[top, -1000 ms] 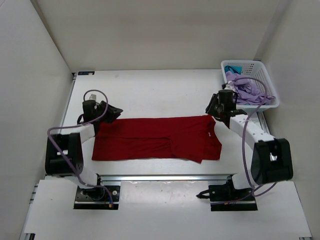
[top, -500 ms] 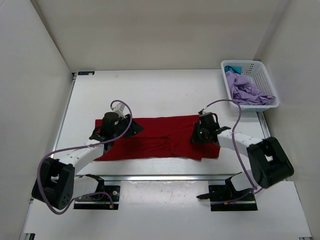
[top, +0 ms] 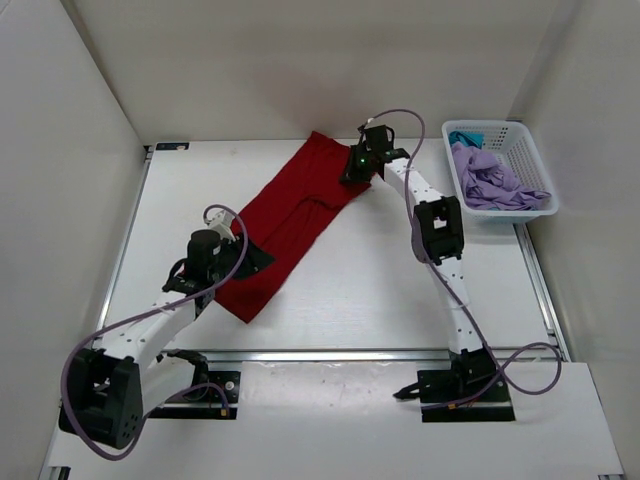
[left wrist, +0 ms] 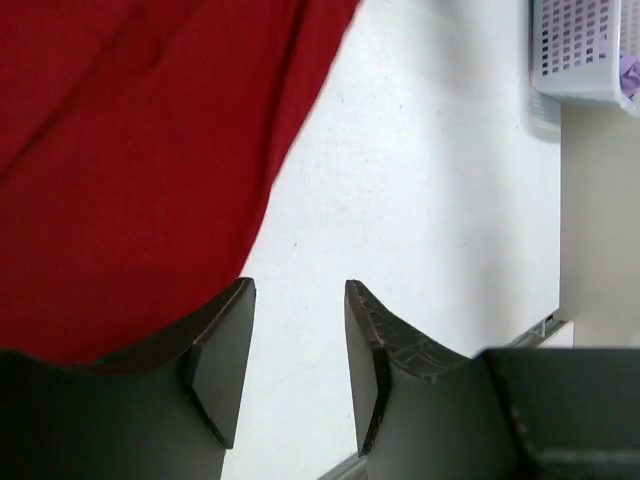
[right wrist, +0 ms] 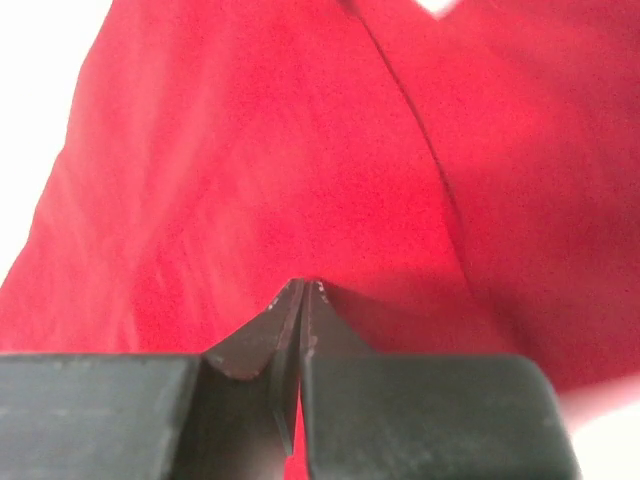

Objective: Fold and stack the t-shirts
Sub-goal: Rotate the tshirt 90 degrees

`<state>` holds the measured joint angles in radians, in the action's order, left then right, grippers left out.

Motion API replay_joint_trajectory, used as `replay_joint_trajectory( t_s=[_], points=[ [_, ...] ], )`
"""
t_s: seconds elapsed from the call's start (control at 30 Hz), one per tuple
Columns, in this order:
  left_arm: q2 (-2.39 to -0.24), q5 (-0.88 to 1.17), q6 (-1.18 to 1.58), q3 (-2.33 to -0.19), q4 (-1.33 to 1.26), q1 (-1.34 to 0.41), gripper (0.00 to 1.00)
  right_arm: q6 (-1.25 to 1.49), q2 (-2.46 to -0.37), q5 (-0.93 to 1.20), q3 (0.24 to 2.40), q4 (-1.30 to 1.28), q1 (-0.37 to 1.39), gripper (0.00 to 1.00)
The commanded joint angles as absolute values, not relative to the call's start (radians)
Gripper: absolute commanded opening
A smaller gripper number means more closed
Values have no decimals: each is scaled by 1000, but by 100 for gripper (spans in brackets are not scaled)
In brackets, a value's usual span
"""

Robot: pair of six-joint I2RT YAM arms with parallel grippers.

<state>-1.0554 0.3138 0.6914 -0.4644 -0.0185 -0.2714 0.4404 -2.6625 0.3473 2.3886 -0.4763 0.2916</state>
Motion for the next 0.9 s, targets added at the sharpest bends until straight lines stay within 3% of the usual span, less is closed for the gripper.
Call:
replay_joint_trajectory(
  t_s=[0.0, 0.07, 0.2, 0.3, 0.4, 0.5, 0.63, 0.87],
  points=[
    [-1005, 302, 680, -454, 37, -279, 52, 433, -2509, 419, 2426, -583, 273, 0],
    [-986, 295, 673, -451, 55, -287, 54, 369, -2281, 353, 2205, -520, 299, 1],
    [-960, 273, 628, -446, 106, -311, 56, 362, -1940, 340, 1872, -377, 340, 22],
    [-930, 268, 583, -472, 173, -285, 53, 431, -1743, 364, 1431, -180, 426, 32],
    [-910, 230, 520, -529, 276, -302, 50, 543, -1671, 342, 1151, 27, 553, 34],
    [-890, 199, 491, -554, 313, -313, 47, 629, -1698, 301, 1036, 155, 673, 35],
    [-848, 242, 492, -526, 308, -253, 44, 701, -1799, 227, 1040, 222, 796, 40],
    [-821, 273, 502, -496, 299, -250, 45, 790, -1957, 227, 1078, 244, 821, 45]
  ],
)
